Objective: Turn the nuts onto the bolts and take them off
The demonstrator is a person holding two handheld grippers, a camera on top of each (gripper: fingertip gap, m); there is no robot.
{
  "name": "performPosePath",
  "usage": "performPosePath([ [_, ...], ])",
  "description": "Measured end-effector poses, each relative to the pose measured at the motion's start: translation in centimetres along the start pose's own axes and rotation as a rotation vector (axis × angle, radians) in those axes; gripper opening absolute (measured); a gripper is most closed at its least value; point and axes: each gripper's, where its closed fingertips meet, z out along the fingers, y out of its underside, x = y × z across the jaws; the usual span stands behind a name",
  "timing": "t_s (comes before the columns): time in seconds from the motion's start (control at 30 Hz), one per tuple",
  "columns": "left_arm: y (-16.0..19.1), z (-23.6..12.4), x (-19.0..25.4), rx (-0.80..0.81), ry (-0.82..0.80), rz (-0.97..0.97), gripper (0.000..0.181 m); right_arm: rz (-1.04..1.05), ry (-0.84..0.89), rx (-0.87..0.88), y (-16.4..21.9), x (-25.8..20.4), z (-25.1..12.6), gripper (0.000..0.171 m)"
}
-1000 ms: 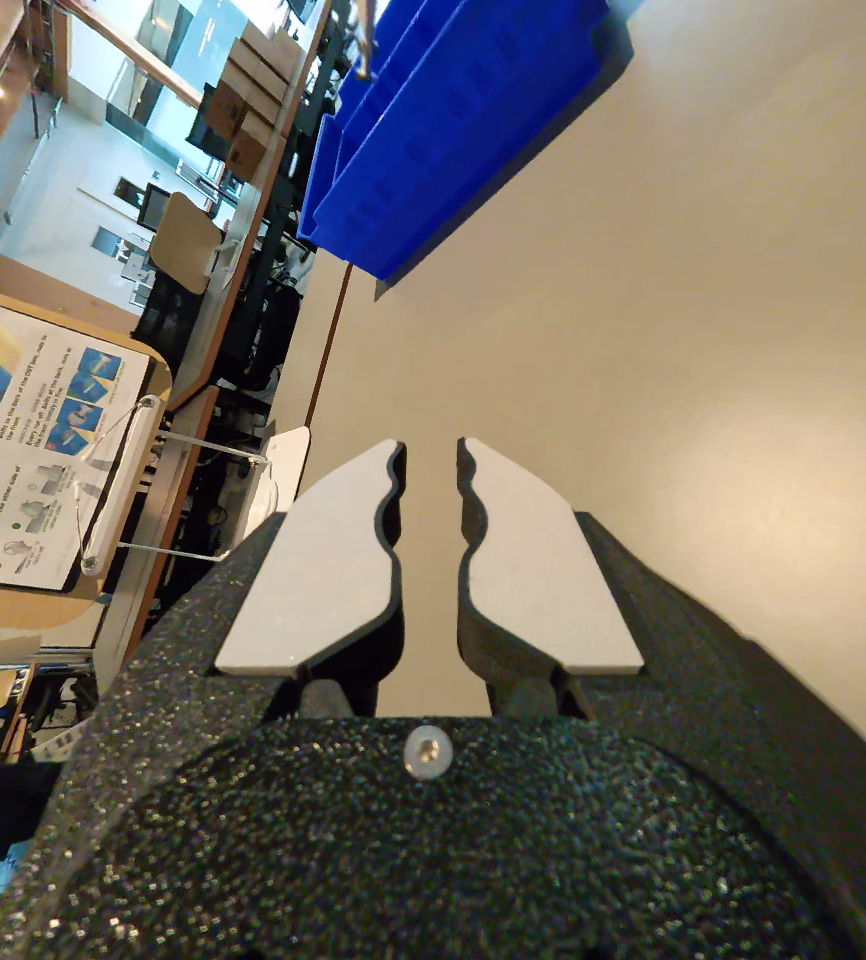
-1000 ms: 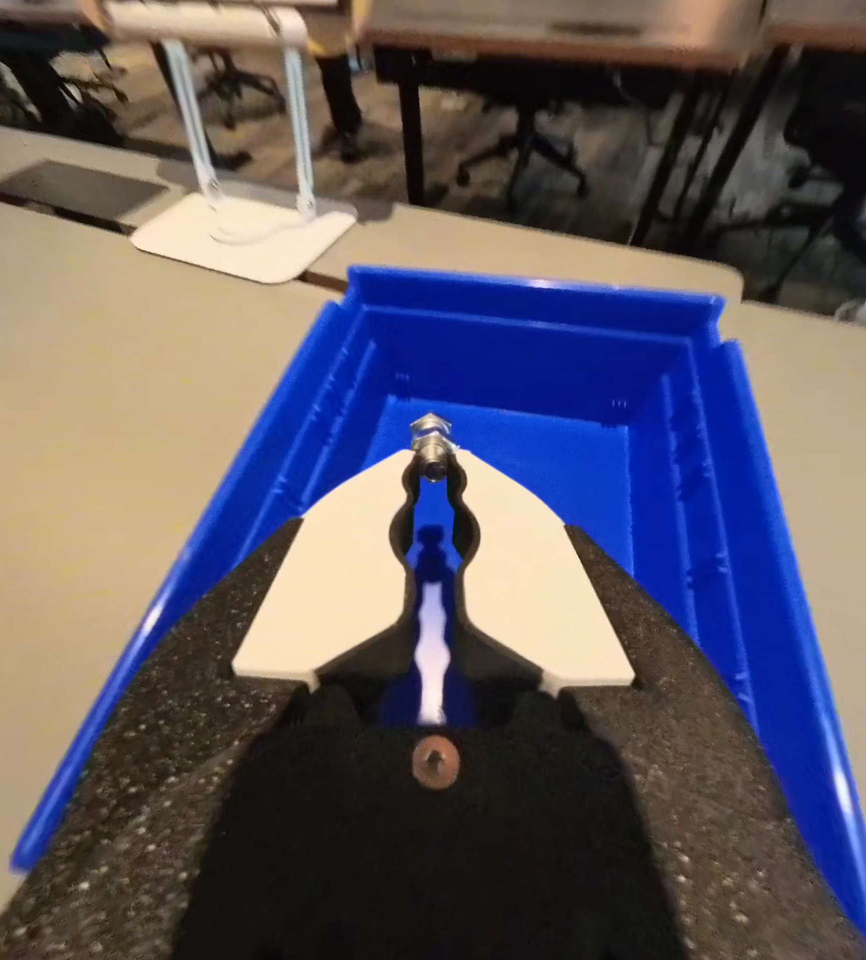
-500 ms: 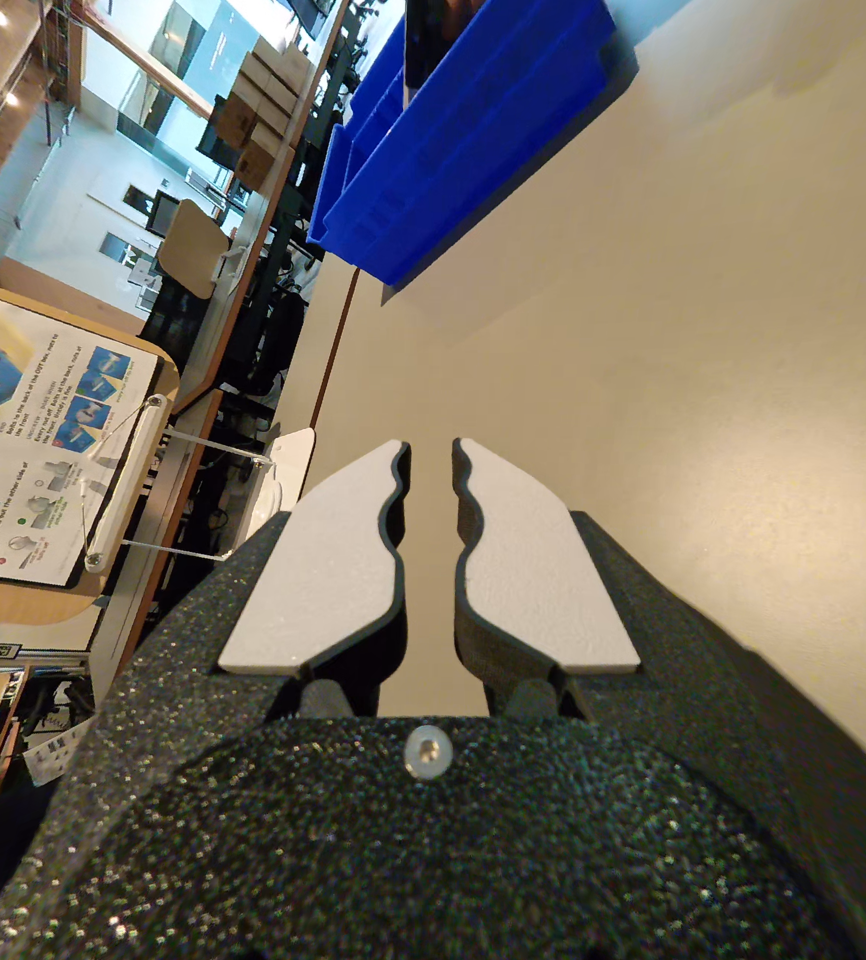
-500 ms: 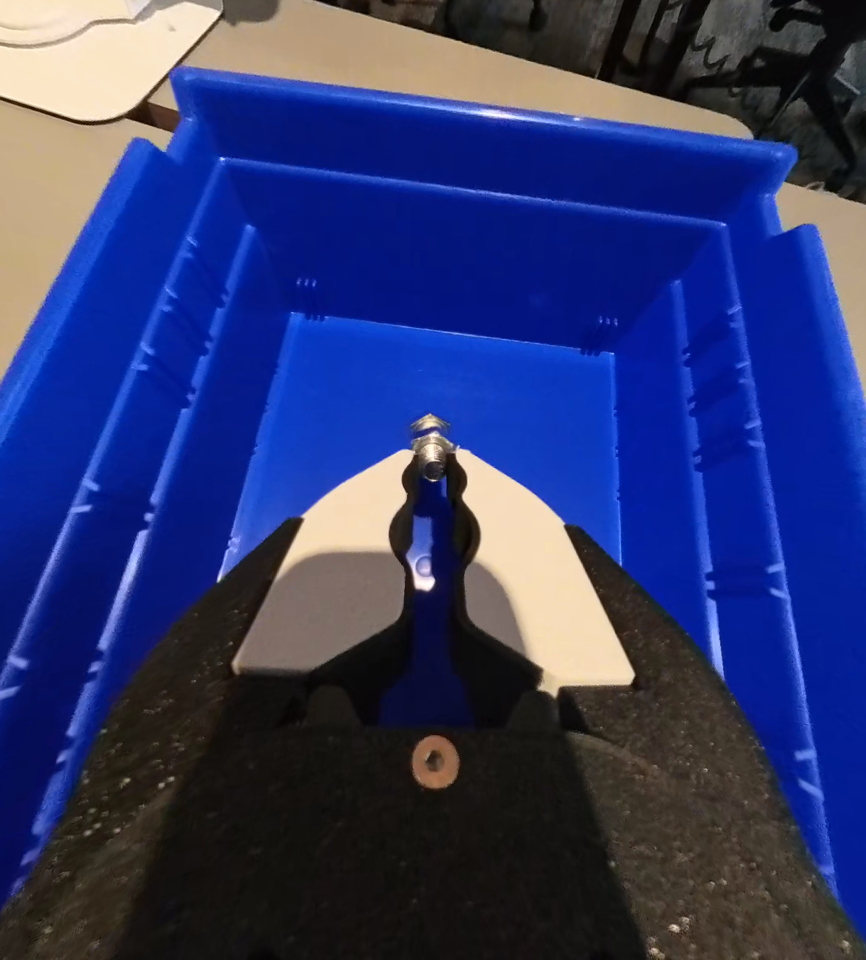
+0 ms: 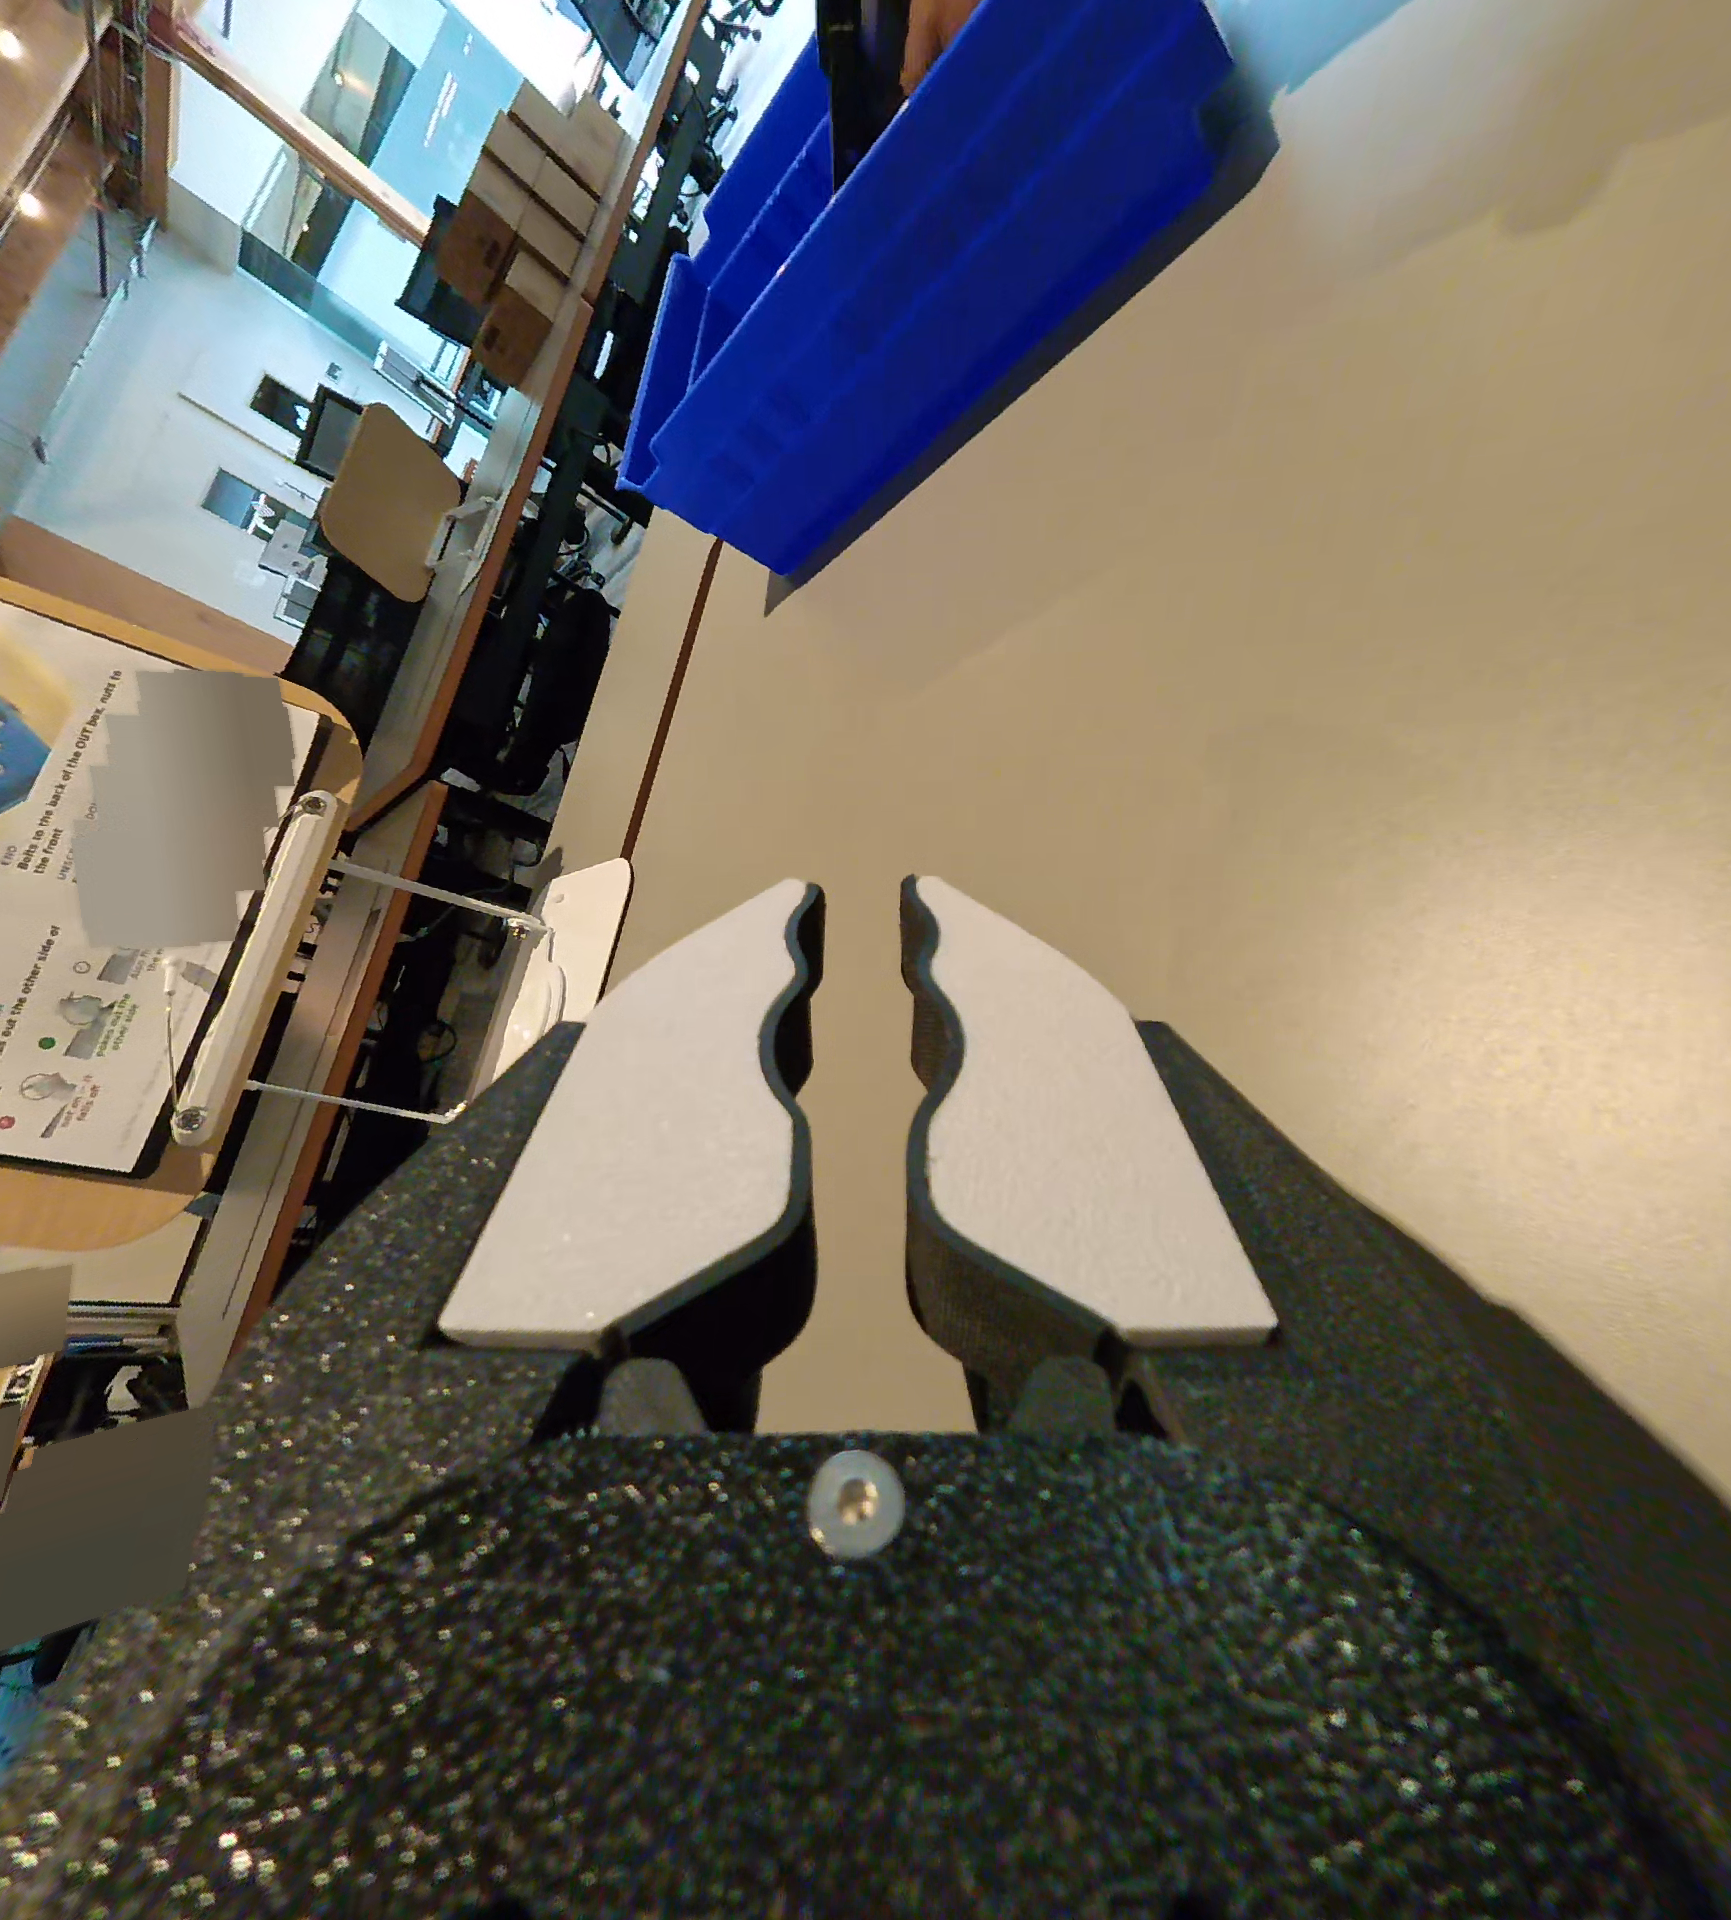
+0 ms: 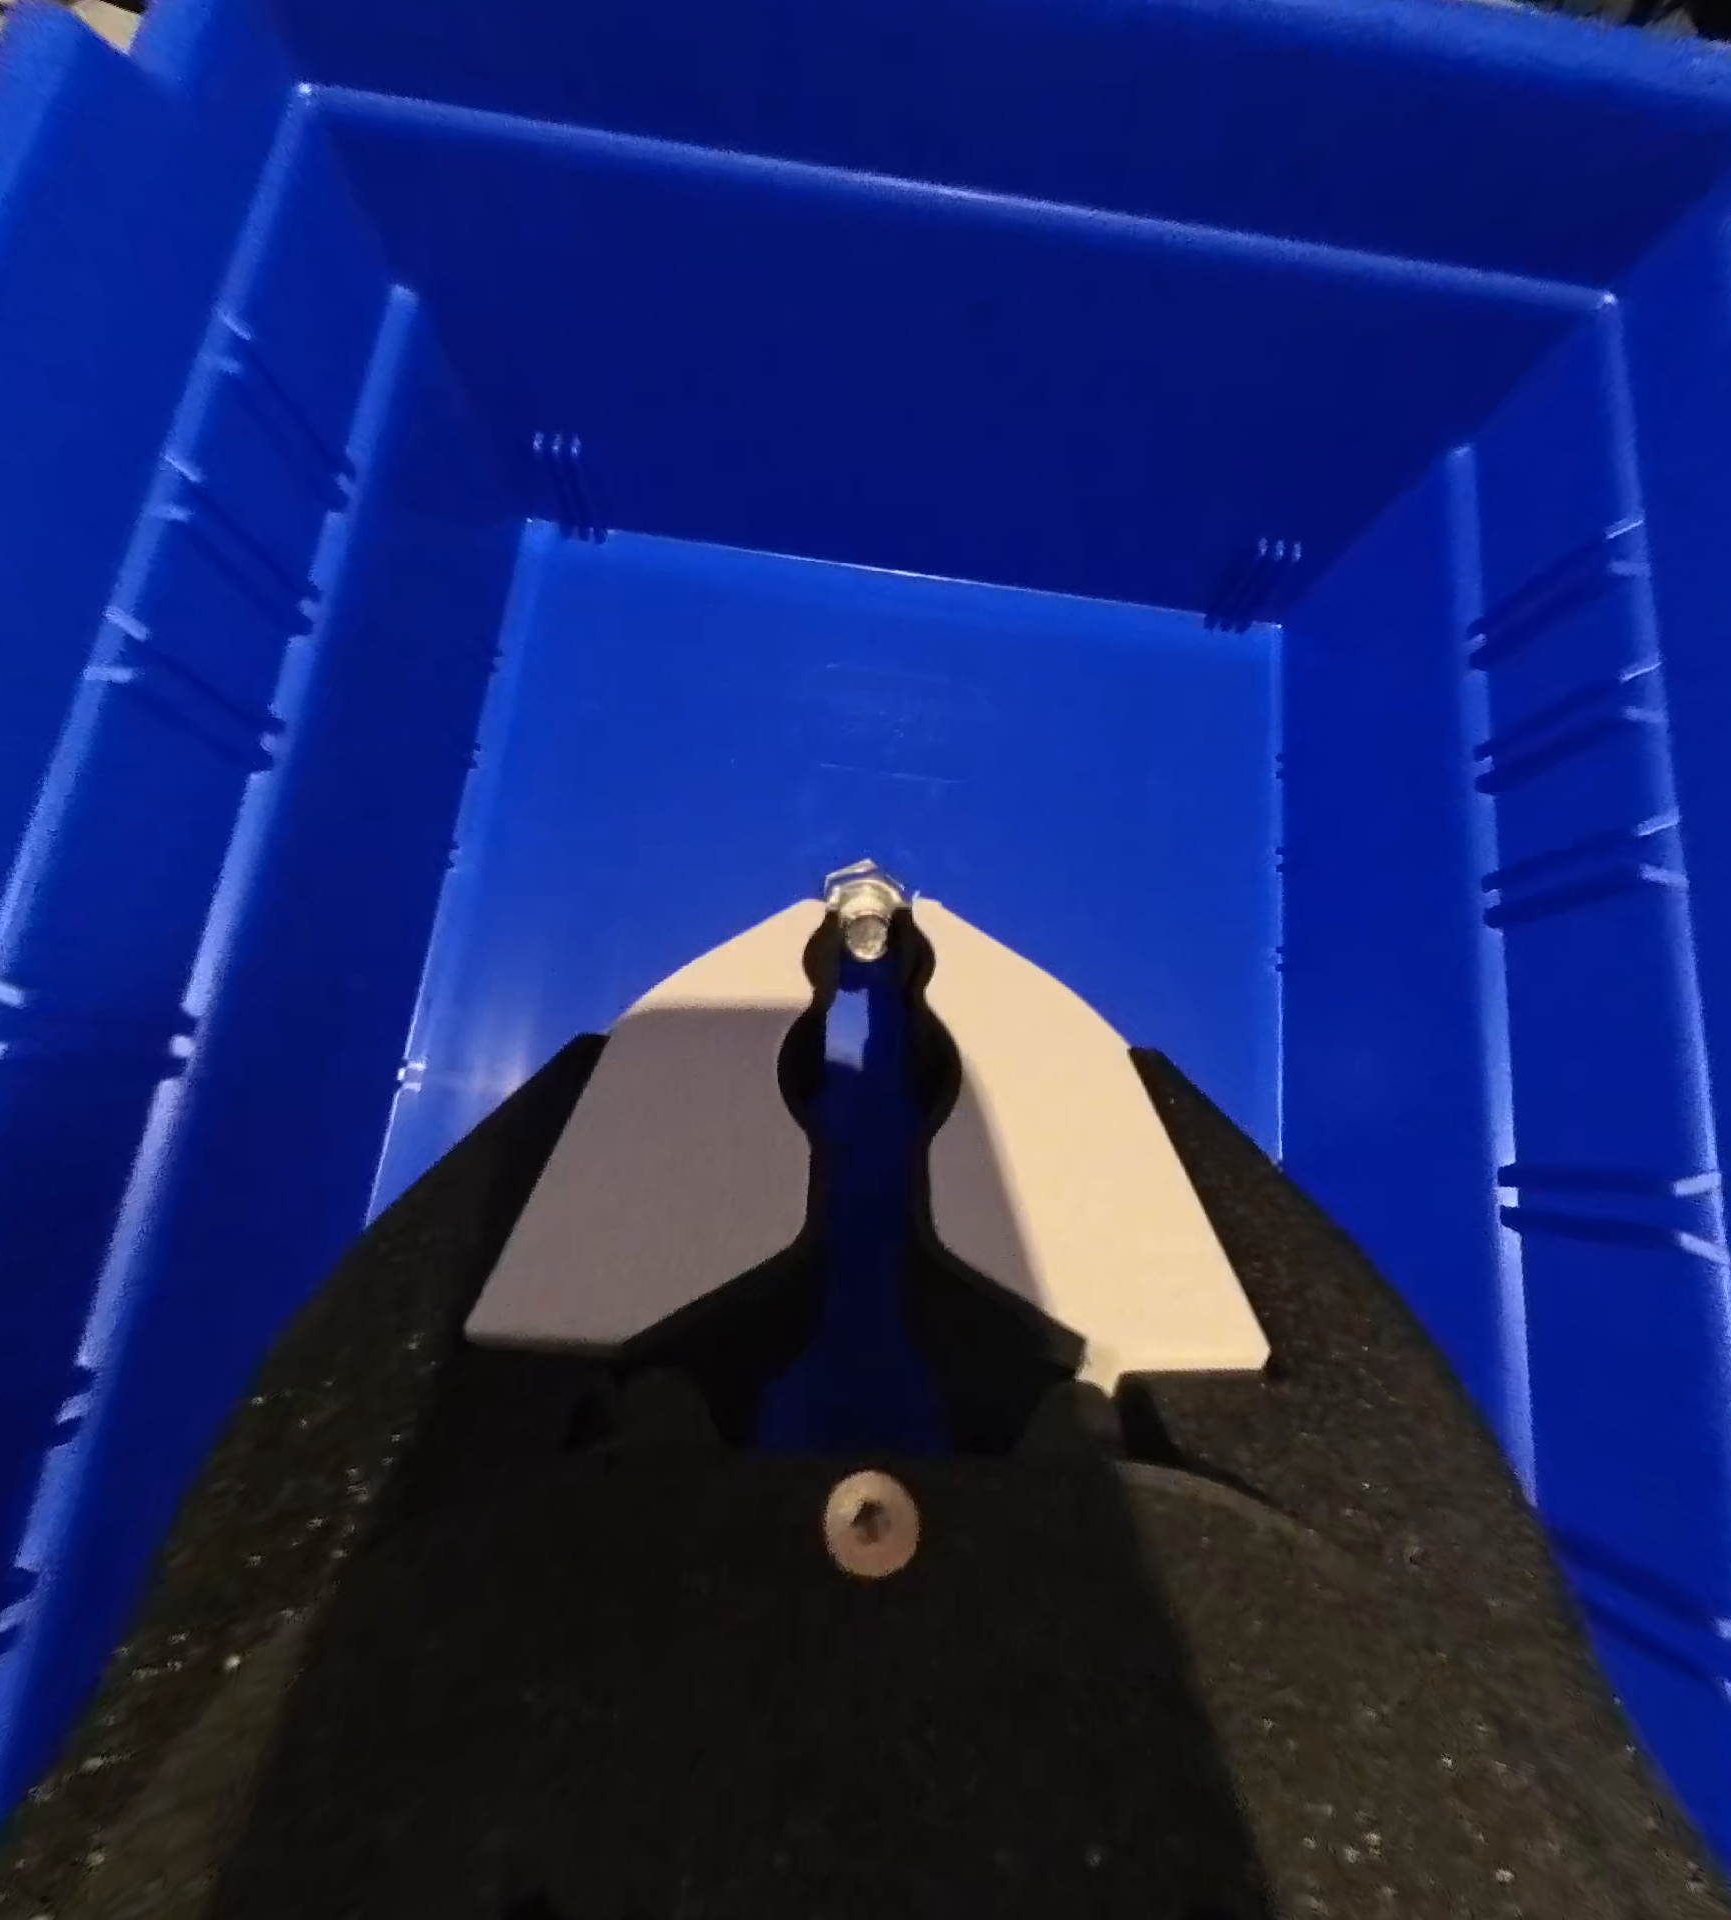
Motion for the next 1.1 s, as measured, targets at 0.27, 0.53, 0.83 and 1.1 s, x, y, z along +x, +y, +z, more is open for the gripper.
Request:
performPosePath([
  [0.27,0.0,0.0,0.0,-0.001,0.002,0.001,0.013,0.056,-0.049,0.027,-0.4,-0.2,-0.5,0.018],
  [0.53,-0.1,0.1,0.1,0.000,0.005,0.002,0.013,0.061,-0.067,0.063,-0.9,-0.3,-2.4,0.029],
  [0.83,0.1,-0.2,-0.2,0.000,-0.010,-0.006,0.013,0.015,-0.141,0.258,-1.3,-3.7,-9.5,0.030],
  [1.1,-0.1,-0.2,-0.2,0.002,-0.015,-0.006,0.012,-0.111,-0.216,0.611,2.2,-11.3,-20.1,0.034],
])
